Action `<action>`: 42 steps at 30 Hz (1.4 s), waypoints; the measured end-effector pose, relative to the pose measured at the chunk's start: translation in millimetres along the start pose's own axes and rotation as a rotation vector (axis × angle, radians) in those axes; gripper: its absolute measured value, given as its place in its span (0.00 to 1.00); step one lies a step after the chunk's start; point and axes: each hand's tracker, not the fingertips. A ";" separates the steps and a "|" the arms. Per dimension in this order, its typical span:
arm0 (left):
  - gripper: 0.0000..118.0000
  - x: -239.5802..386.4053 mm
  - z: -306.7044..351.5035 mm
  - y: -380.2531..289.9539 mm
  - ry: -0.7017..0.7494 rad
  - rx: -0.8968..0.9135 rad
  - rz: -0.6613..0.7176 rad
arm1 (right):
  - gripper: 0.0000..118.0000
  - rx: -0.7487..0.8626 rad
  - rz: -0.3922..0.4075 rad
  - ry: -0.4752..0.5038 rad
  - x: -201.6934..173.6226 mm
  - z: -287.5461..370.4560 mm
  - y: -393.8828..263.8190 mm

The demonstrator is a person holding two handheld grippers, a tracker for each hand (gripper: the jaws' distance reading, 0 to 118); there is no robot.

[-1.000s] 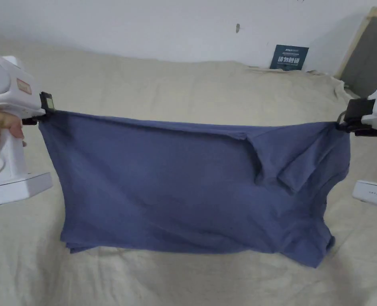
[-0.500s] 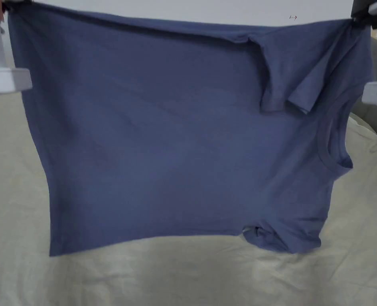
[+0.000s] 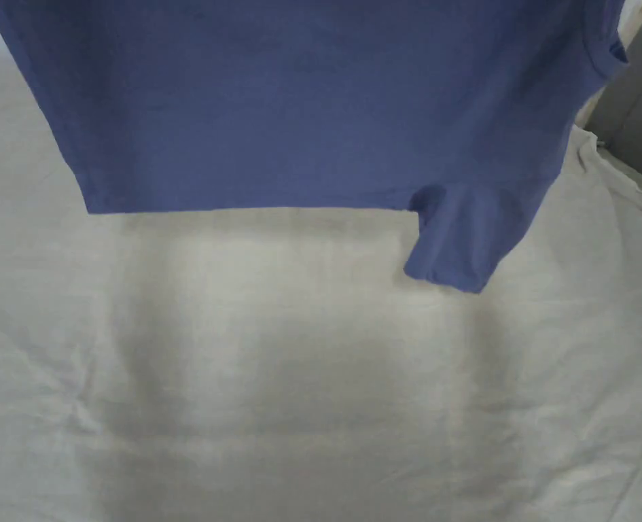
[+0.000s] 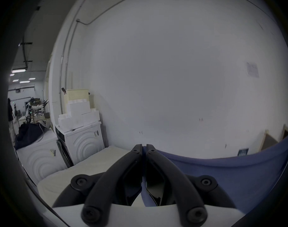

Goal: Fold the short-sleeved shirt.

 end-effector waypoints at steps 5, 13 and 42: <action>0.00 15.7 -18.9 -5.7 -0.018 0.006 0.011 | 0.04 0.036 0.046 -0.025 -8.2 -14.1 -7.4; 0.00 37.0 -52.7 -102.9 -0.041 -0.118 -0.093 | 0.04 -0.151 0.018 -0.029 -0.8 -62.4 -94.0; 0.00 -86.2 116.2 -469.2 -0.183 -0.749 -0.200 | 0.04 -0.850 -0.156 -0.009 104.4 71.0 -518.2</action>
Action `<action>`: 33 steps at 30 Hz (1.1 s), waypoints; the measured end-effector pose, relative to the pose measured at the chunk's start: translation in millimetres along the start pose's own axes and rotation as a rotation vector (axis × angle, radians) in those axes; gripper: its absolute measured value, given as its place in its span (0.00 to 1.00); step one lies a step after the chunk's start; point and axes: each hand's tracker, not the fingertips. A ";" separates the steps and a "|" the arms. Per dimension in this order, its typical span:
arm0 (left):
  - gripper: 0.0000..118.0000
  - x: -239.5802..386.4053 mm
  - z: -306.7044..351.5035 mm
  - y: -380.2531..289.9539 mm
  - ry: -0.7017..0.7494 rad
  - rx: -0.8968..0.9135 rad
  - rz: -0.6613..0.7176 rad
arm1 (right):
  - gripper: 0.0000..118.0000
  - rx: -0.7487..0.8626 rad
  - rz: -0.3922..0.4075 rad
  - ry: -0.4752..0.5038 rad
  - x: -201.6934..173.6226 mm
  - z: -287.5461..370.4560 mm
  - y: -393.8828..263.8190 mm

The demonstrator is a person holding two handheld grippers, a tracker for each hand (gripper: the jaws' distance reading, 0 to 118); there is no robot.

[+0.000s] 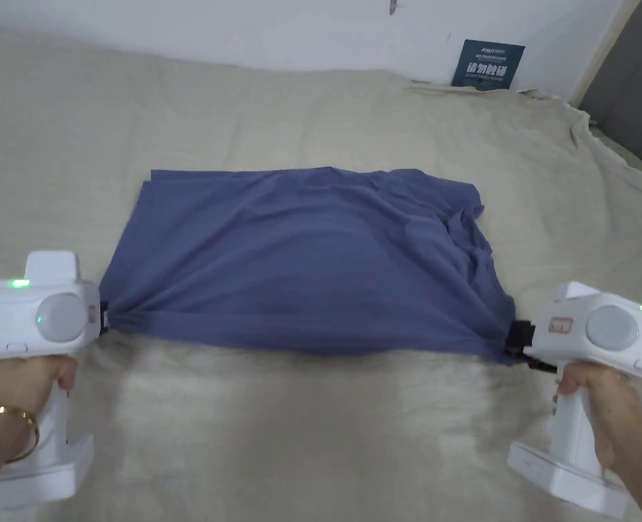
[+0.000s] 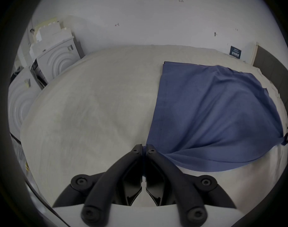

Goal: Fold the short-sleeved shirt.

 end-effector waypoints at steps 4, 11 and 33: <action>0.00 -19.3 34.2 -32.6 -0.028 0.022 0.039 | 0.04 0.002 0.007 0.042 15.6 34.4 -37.0; 0.00 -42.4 86.6 -89.7 -0.056 0.049 0.065 | 0.04 0.003 0.098 0.050 35.3 82.5 -79.7; 0.87 -87.6 134.0 -155.9 -0.081 -0.031 0.066 | 0.56 -0.099 0.136 0.065 77.5 124.2 -141.0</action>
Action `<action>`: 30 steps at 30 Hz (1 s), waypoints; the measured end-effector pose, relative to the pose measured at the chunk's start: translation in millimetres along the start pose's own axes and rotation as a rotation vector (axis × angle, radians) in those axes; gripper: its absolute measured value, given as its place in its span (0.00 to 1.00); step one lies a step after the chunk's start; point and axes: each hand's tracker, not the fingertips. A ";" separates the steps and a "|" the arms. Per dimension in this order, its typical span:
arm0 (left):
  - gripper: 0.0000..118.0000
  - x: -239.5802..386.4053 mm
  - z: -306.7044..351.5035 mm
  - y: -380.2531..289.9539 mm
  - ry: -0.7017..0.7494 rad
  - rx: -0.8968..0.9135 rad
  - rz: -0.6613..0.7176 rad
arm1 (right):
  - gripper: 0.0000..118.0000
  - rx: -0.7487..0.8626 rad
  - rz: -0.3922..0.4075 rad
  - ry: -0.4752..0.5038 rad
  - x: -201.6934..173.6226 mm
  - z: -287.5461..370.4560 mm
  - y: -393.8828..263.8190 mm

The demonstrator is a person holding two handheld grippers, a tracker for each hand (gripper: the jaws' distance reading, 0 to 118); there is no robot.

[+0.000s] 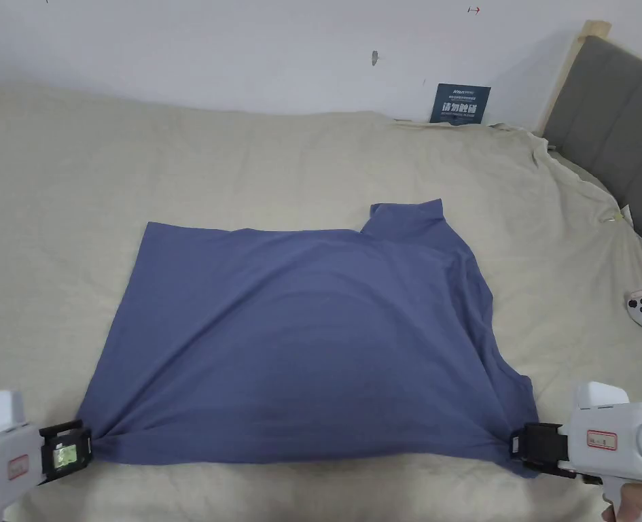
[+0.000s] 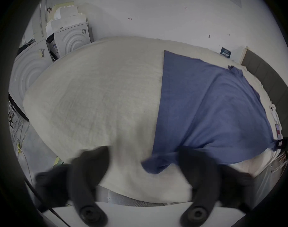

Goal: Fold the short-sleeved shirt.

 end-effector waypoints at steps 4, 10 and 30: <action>1.00 -17.0 29.6 24.8 -0.024 0.075 0.053 | 0.87 0.083 0.008 -0.025 3.2 35.6 13.6; 1.00 4.0 74.6 71.7 -0.015 0.309 -0.004 | 0.87 0.336 0.104 -0.042 -18.2 99.7 47.6; 0.53 90.9 91.0 44.2 -0.039 0.671 -0.143 | 0.38 0.900 0.124 -0.056 -81.9 127.6 -11.6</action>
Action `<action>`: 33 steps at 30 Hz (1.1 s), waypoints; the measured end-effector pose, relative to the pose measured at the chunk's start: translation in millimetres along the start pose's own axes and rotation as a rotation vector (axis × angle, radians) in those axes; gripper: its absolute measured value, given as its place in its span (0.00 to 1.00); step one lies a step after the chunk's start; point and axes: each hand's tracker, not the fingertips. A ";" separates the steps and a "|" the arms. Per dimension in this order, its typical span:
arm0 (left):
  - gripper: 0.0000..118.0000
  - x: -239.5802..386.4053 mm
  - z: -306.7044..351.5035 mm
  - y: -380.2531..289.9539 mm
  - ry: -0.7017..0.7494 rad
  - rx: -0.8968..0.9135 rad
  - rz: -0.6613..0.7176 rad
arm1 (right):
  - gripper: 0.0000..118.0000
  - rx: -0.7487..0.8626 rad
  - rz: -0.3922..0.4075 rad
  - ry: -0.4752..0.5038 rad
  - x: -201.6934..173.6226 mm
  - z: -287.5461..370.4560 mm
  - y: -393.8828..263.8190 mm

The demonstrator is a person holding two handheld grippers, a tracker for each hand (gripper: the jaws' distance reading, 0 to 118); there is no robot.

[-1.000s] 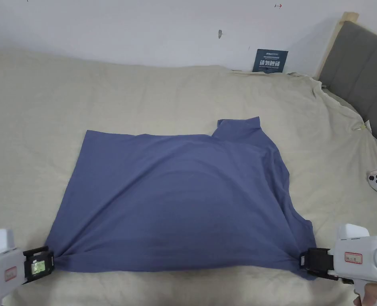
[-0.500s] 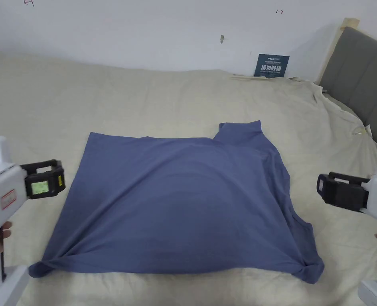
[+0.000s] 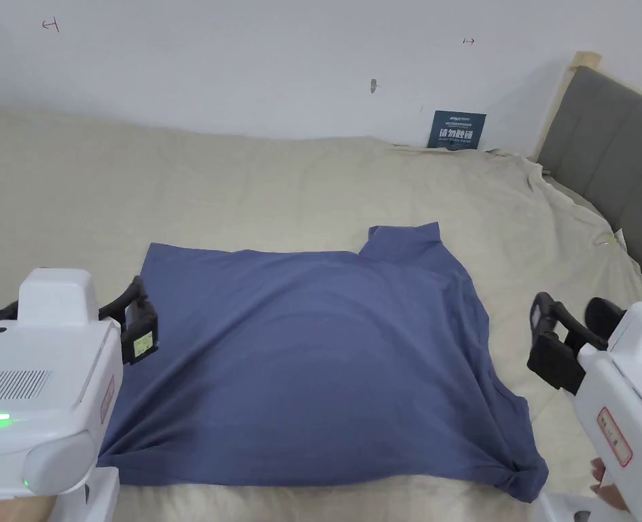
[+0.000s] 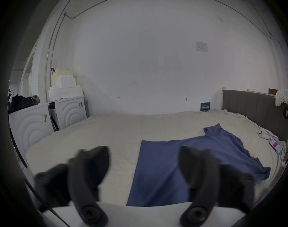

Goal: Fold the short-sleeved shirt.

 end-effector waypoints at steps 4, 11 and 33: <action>0.12 -1.6 -0.3 -5.2 -0.015 -0.020 0.015 | 0.03 -0.004 -0.019 -0.010 1.7 -1.4 -3.8; 0.00 -2.6 4.6 -8.9 -0.039 -0.027 0.029 | 0.00 -0.028 -0.028 -0.016 0.8 -1.6 -4.7; 0.00 8.7 5.8 -11.2 -0.060 -0.048 0.025 | 0.80 -0.585 -0.037 -0.016 38.9 -67.1 -30.5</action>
